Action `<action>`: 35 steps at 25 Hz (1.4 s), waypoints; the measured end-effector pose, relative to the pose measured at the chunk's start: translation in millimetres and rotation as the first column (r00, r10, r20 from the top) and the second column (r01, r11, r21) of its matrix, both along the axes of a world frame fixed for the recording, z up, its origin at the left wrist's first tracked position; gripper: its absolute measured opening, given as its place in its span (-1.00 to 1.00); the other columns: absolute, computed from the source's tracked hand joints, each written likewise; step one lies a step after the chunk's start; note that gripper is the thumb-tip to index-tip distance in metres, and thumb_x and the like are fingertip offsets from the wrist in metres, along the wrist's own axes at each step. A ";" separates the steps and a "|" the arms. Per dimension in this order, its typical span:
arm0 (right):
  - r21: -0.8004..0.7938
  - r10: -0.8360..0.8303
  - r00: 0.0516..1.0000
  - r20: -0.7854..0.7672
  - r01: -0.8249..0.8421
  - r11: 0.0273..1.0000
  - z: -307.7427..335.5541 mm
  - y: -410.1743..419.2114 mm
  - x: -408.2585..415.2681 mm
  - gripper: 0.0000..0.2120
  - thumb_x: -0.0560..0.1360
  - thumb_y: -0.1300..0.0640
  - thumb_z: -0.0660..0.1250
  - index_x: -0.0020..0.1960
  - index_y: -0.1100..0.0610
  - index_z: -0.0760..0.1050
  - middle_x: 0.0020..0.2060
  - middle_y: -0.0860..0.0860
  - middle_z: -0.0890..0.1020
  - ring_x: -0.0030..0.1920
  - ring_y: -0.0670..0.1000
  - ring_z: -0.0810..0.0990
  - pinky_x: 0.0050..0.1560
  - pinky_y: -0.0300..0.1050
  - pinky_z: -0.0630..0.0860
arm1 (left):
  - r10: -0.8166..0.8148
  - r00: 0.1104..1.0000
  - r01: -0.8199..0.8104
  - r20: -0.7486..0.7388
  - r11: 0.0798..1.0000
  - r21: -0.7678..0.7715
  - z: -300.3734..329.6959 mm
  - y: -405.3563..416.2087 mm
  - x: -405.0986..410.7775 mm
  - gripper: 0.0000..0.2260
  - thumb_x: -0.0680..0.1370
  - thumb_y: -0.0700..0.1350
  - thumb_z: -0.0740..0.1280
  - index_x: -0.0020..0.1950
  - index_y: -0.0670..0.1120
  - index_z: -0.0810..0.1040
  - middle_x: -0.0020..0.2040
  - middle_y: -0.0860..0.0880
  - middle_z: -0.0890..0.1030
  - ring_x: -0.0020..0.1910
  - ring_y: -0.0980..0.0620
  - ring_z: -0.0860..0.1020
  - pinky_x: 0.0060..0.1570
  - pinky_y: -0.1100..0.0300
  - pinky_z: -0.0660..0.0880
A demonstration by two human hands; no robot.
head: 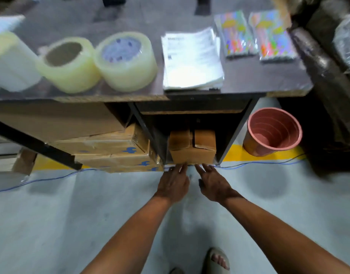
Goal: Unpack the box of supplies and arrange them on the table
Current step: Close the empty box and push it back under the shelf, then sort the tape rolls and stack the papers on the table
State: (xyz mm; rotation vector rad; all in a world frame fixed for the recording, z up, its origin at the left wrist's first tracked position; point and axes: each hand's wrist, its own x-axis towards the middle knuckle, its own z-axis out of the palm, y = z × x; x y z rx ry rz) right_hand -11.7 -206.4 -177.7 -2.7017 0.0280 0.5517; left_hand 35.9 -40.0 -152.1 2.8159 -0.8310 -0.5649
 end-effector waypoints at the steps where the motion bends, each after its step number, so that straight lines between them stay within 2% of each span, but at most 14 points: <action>1: 0.033 -0.029 0.999 -0.021 0.030 0.999 20.1 5.6 -6.0 -0.40 0.65 0.03 0.11 0.63 0.10 0.00 0.58 0.16 0.17 0.56 0.19 0.18 0.52 -0.01 0.22 | -0.003 0.997 0.005 -0.080 0.999 0.033 24.1 7.0 -7.9 -0.49 0.68 0.03 0.12 0.62 -0.06 0.14 0.56 -0.08 0.29 0.47 -0.13 0.36 0.39 -0.03 0.34; 4: 0.071 -0.080 0.992 -0.096 0.087 0.994 91.2 21.6 -23.0 -0.42 0.67 -0.08 0.07 0.62 0.11 0.09 0.54 0.15 0.29 0.53 0.15 0.26 0.49 -0.03 0.25 | -0.010 0.988 0.025 -0.152 0.995 0.100 93.5 26.8 -25.8 -0.52 0.68 0.06 0.08 0.59 -0.03 0.20 0.53 -0.11 0.33 0.45 -0.15 0.37 0.41 -0.02 0.32; 6: 0.110 -0.050 0.997 -0.063 0.057 0.992 131.2 33.3 -33.7 -0.43 0.65 -0.07 0.10 0.58 0.16 0.18 0.45 0.19 0.41 0.43 0.20 0.38 0.40 0.00 0.37 | 0.042 0.989 -0.034 -0.144 0.998 0.059 128.8 40.7 -38.0 -0.54 0.66 0.06 0.09 0.55 -0.04 0.26 0.46 -0.14 0.43 0.39 -0.15 0.43 0.37 -0.03 0.38; 8: 0.113 -0.015 1.000 -0.023 0.017 0.993 172.2 45.9 -41.3 -0.47 0.64 -0.04 0.12 0.53 0.19 0.25 0.35 0.21 0.50 0.33 0.23 0.47 0.30 0.01 0.44 | 0.076 0.986 -0.072 -0.148 0.997 0.031 164.3 55.3 -46.9 -0.55 0.68 0.07 0.08 0.54 -0.05 0.30 0.47 -0.11 0.42 0.42 -0.11 0.40 0.41 0.01 0.33; 11: 0.177 -0.046 0.999 -0.002 0.045 0.983 229.1 66.4 -45.3 -0.50 0.64 0.00 0.14 0.50 0.23 0.29 0.35 0.24 0.50 0.35 0.24 0.47 0.32 0.04 0.42 | 0.131 0.981 -0.137 -0.144 0.990 -0.026 212.6 75.4 -54.4 -0.55 0.69 0.09 0.08 0.53 -0.06 0.33 0.49 -0.09 0.42 0.46 -0.08 0.37 0.42 0.06 0.29; 13: 0.221 -0.069 0.998 -0.001 0.068 0.973 262.0 77.5 -49.4 -0.48 0.65 0.03 0.16 0.54 0.23 0.25 0.41 0.23 0.46 0.41 0.21 0.43 0.39 0.00 0.37 | 0.148 0.978 -0.157 -0.145 0.986 -0.052 239.5 86.1 -61.4 -0.56 0.69 0.08 0.08 0.52 -0.06 0.35 0.47 -0.09 0.44 0.44 -0.08 0.39 0.40 0.06 0.32; 16: 0.233 -0.076 0.997 -0.011 0.077 0.969 302.8 92.9 -59.1 -0.49 0.65 0.06 0.17 0.55 0.22 0.24 0.43 0.23 0.45 0.42 0.20 0.41 0.40 -0.04 0.33 | 0.176 0.974 -0.187 -0.141 0.980 -0.071 273.7 97.7 -75.5 -0.57 0.68 0.08 0.10 0.49 -0.05 0.39 0.43 -0.08 0.48 0.39 -0.08 0.44 0.36 0.06 0.37; 20: 0.260 -0.163 0.986 -0.038 0.167 0.951 338.0 109.9 -75.3 -0.49 0.62 0.13 0.18 0.55 0.19 0.27 0.43 0.19 0.46 0.43 0.18 0.42 0.38 -0.07 0.34 | 0.203 0.966 -0.224 -0.160 0.967 -0.123 309.4 120.9 -96.3 -0.58 0.66 0.10 0.10 0.46 -0.03 0.43 0.40 -0.06 0.52 0.38 -0.06 0.46 0.37 0.07 0.38; 25: 0.297 -0.203 0.979 -0.035 0.204 0.933 374.2 144.2 -82.2 -0.51 0.58 0.19 0.19 0.51 0.17 0.32 0.41 0.16 0.49 0.41 0.16 0.45 0.35 -0.11 0.36 | 0.278 0.941 -0.317 -0.193 0.923 -0.217 350.4 161.2 -104.8 -0.63 0.64 0.11 0.13 0.35 0.01 0.53 0.31 -0.04 0.59 0.29 -0.05 0.53 0.27 0.06 0.47; 29: 0.373 -0.252 0.968 0.014 0.229 0.899 401.6 174.1 -67.6 -0.57 0.59 0.21 0.22 0.45 0.20 0.40 0.34 0.14 0.56 0.34 0.15 0.51 0.27 -0.16 0.39 | 0.341 0.917 -0.391 -0.208 0.872 -0.294 371.7 187.5 -92.5 -0.64 0.60 0.12 0.14 0.21 -0.01 0.61 0.18 -0.07 0.65 0.18 -0.10 0.59 0.19 -0.01 0.52; 32: 0.409 -0.280 0.959 0.036 0.241 0.880 419.9 186.1 -51.3 -0.55 0.59 0.19 0.22 0.47 0.18 0.38 0.35 0.13 0.55 0.36 0.11 0.51 0.28 -0.18 0.39 | 0.362 0.907 -0.417 -0.215 0.845 -0.335 389.7 193.3 -74.4 -0.68 0.64 0.04 0.19 0.26 -0.05 0.61 0.20 -0.07 0.65 0.20 -0.08 0.58 0.21 0.08 0.50; 35: 0.449 -0.303 0.949 0.081 0.237 0.862 433.6 189.5 -22.3 -0.54 0.59 0.19 0.22 0.48 0.17 0.37 0.34 0.12 0.56 0.35 0.10 0.51 0.33 -0.15 0.38 | 0.343 0.917 -0.398 -0.205 0.833 -0.384 400.1 192.9 -43.7 -0.62 0.59 0.13 0.15 0.23 0.00 0.62 0.17 -0.03 0.66 0.17 -0.05 0.60 0.19 0.04 0.52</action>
